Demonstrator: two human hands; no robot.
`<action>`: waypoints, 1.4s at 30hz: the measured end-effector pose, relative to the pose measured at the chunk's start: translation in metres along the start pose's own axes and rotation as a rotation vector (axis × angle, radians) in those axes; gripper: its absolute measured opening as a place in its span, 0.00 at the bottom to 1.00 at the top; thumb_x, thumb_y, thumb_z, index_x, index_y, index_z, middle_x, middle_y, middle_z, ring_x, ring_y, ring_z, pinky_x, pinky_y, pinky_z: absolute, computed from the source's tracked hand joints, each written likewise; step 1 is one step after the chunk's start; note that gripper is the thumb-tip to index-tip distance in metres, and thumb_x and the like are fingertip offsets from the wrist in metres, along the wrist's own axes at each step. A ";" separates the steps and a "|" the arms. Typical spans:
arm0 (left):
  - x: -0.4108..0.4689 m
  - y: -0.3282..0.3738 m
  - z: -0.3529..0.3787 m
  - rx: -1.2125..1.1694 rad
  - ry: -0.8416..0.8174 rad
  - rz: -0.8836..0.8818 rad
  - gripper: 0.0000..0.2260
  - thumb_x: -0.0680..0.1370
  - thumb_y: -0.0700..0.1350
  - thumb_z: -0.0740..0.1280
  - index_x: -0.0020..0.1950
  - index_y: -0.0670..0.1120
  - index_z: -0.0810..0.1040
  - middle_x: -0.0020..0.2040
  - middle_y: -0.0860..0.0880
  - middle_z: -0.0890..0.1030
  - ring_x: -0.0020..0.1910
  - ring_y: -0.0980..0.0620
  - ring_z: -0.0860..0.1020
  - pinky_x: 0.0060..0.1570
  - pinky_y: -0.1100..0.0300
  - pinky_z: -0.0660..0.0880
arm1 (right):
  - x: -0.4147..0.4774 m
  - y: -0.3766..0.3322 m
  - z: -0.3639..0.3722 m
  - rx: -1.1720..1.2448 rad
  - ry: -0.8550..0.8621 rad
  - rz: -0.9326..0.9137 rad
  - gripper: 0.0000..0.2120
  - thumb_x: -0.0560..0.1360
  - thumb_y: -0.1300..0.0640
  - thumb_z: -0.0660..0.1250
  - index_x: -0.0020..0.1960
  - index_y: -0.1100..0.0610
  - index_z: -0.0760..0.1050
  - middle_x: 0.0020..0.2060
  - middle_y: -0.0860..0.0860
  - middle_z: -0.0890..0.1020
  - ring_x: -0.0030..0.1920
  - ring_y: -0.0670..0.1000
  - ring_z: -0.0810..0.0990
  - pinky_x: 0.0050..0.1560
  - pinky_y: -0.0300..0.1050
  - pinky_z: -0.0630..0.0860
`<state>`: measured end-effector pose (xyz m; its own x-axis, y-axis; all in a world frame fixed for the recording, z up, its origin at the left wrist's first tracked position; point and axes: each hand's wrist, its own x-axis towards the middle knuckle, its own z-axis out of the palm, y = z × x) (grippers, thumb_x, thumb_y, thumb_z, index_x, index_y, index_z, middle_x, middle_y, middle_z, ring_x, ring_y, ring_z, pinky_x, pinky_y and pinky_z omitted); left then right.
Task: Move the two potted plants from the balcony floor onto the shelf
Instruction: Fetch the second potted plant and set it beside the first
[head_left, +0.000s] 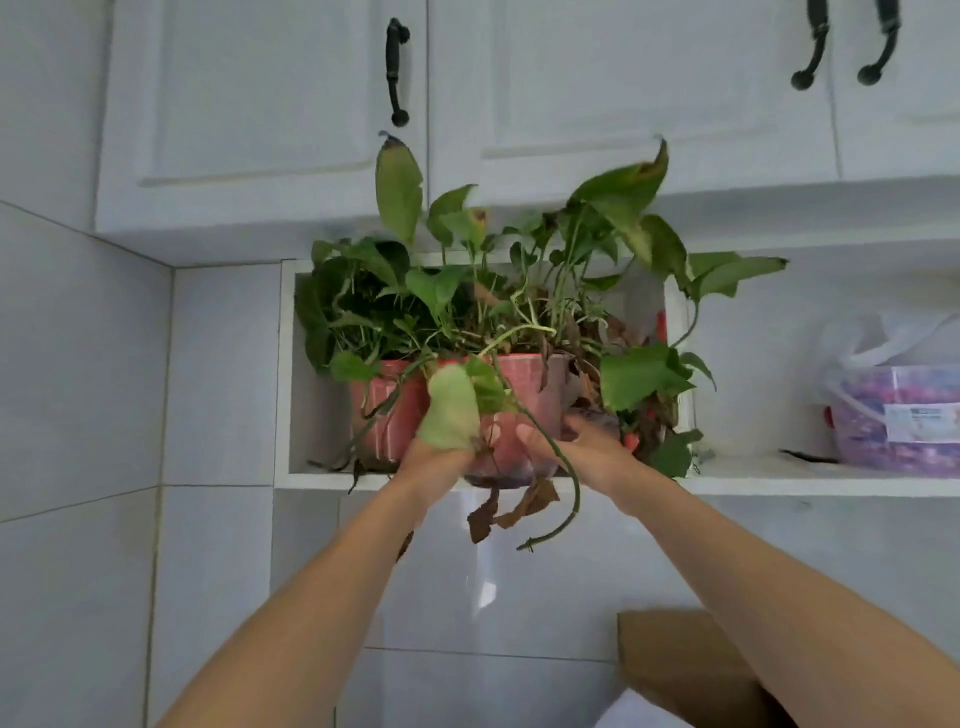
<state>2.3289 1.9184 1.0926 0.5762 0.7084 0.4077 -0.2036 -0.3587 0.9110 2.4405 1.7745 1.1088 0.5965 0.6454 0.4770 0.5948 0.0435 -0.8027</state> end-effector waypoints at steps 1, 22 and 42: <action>0.002 -0.001 0.000 0.063 -0.022 0.040 0.18 0.76 0.46 0.69 0.65 0.44 0.75 0.57 0.52 0.79 0.49 0.52 0.77 0.44 0.67 0.73 | 0.001 -0.002 0.002 0.007 -0.007 0.014 0.30 0.73 0.45 0.70 0.70 0.57 0.70 0.65 0.53 0.79 0.63 0.53 0.77 0.67 0.46 0.71; 0.048 -0.016 0.034 0.090 0.087 0.095 0.23 0.70 0.52 0.71 0.64 0.48 0.75 0.59 0.47 0.79 0.57 0.46 0.77 0.54 0.56 0.73 | 0.037 0.013 0.015 -0.116 0.179 0.054 0.46 0.73 0.45 0.69 0.79 0.51 0.43 0.75 0.57 0.65 0.73 0.61 0.64 0.73 0.56 0.62; 0.067 -0.018 0.040 0.204 -0.015 0.004 0.19 0.73 0.50 0.66 0.61 0.45 0.79 0.58 0.46 0.82 0.58 0.44 0.78 0.63 0.50 0.74 | 0.064 0.028 0.015 0.053 0.115 0.156 0.34 0.78 0.56 0.65 0.78 0.57 0.53 0.75 0.57 0.65 0.72 0.59 0.67 0.71 0.48 0.66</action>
<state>2.4023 1.9481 1.1011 0.5876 0.6980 0.4092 -0.0423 -0.4786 0.8770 2.4870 1.8285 1.1111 0.7385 0.5564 0.3810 0.4631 -0.0078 -0.8863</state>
